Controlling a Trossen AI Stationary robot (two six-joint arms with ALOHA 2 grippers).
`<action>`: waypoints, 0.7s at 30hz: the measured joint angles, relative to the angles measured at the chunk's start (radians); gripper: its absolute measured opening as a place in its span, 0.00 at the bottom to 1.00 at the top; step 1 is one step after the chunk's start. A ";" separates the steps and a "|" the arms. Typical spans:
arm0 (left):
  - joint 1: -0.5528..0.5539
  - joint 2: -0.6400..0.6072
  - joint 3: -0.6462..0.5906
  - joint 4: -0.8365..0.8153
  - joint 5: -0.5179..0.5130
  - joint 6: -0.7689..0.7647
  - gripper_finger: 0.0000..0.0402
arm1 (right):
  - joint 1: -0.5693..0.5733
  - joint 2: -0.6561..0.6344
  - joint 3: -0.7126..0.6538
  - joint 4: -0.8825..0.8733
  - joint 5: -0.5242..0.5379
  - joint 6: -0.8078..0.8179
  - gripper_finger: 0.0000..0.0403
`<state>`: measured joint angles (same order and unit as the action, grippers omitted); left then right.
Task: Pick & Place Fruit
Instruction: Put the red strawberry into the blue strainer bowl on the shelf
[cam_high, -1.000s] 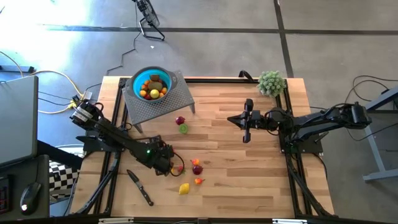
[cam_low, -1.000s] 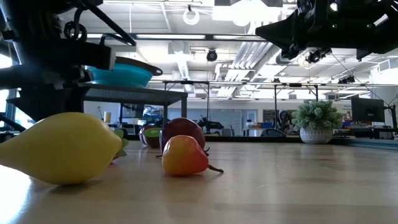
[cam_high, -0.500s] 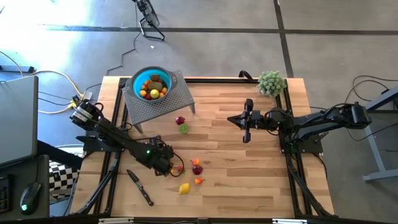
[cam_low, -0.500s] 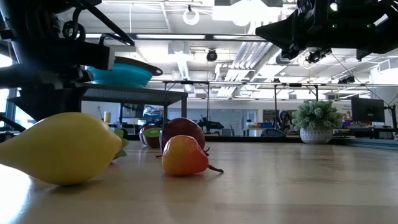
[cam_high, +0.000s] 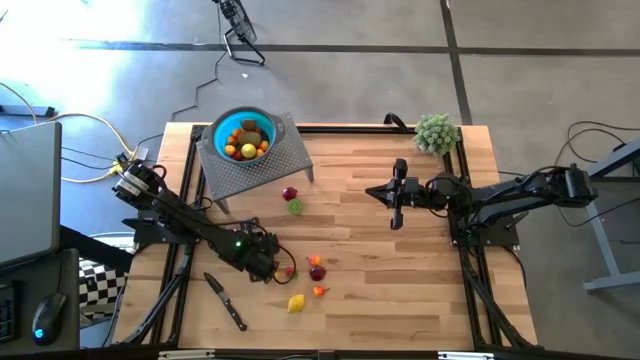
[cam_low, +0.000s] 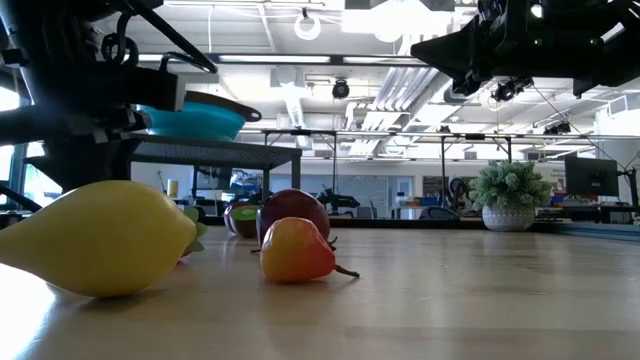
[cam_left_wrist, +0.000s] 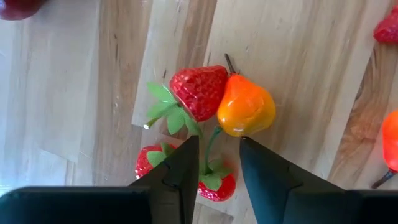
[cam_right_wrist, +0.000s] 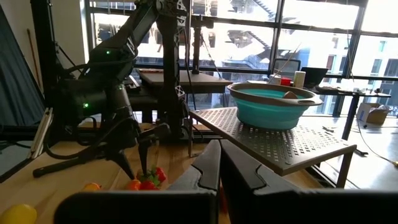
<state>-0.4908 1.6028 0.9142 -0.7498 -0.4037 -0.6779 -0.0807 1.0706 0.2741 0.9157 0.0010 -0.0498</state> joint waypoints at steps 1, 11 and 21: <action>0.000 0.000 0.000 0.000 -0.006 -0.002 0.28 | 0.000 0.000 0.000 0.000 0.000 0.000 0.01; 0.000 0.000 0.000 -0.002 -0.006 -0.004 0.28 | 0.000 0.000 0.000 0.000 0.000 0.000 0.01; 0.000 0.000 -0.063 0.048 0.000 -0.020 0.28 | 0.000 0.000 0.000 0.000 0.000 0.000 0.01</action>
<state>-0.4908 1.6024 0.8515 -0.7013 -0.4038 -0.6978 -0.0806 1.0706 0.2741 0.9159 0.0010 -0.0498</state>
